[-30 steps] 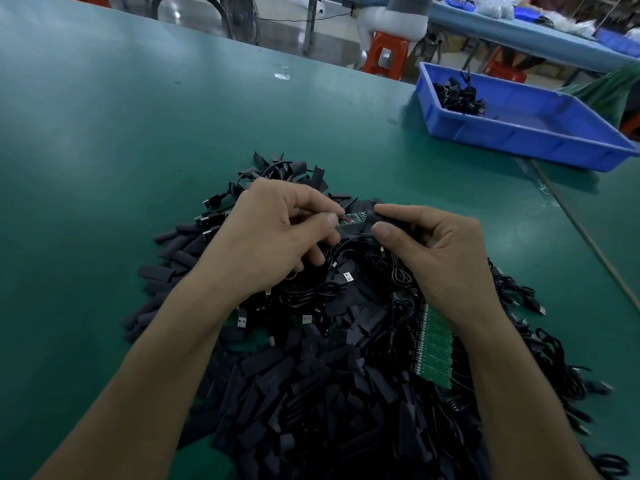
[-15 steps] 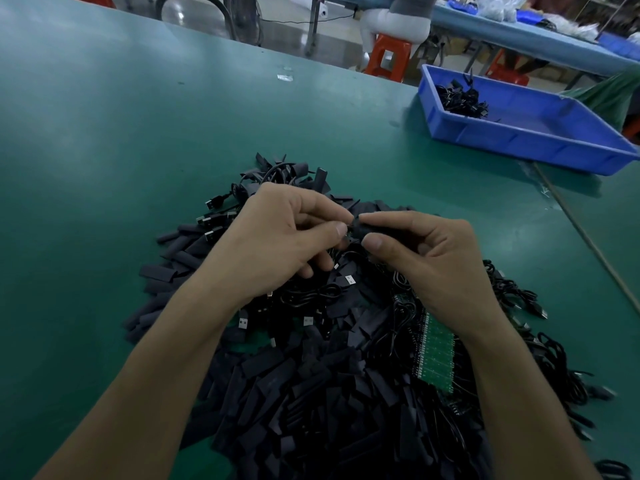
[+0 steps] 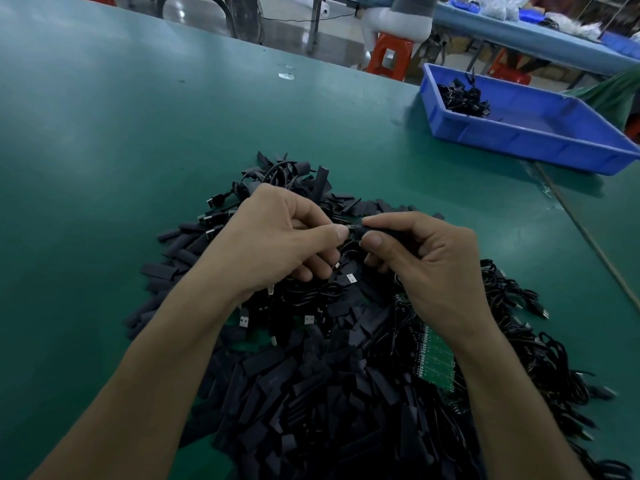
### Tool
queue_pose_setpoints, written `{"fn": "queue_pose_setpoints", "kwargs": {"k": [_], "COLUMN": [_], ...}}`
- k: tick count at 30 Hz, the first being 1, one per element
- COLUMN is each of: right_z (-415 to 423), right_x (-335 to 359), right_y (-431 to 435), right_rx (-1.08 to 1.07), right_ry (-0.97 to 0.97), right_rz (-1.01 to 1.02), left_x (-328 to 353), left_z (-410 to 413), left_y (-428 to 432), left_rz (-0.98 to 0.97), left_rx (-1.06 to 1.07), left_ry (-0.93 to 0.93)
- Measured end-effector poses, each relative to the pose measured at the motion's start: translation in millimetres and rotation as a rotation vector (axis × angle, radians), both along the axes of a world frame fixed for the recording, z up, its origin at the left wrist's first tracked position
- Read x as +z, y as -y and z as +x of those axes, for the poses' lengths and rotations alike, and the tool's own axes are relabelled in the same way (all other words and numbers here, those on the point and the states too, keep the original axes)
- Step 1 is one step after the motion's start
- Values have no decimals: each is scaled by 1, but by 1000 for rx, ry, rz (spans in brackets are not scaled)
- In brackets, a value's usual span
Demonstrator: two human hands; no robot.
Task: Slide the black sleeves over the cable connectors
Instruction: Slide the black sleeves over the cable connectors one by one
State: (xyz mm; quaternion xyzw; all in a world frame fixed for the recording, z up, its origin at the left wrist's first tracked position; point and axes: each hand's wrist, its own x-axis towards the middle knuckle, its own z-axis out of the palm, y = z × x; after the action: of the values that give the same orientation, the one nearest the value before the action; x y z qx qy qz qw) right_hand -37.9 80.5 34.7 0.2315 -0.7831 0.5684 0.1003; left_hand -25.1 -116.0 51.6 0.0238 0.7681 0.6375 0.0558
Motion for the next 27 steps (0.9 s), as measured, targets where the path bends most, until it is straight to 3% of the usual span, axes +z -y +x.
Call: {"fn": "queue_pose_setpoints", "kwargs": {"k": [27], "right_z": [0], "right_x": [-2], "right_y": [0], "right_rx": [39], "right_ry": [33], "right_rz": [-37], "left_x": [1], "left_z": [2], "left_y": [0], "left_rz": [42], "left_rx": [-47], "left_ry": [17]}}
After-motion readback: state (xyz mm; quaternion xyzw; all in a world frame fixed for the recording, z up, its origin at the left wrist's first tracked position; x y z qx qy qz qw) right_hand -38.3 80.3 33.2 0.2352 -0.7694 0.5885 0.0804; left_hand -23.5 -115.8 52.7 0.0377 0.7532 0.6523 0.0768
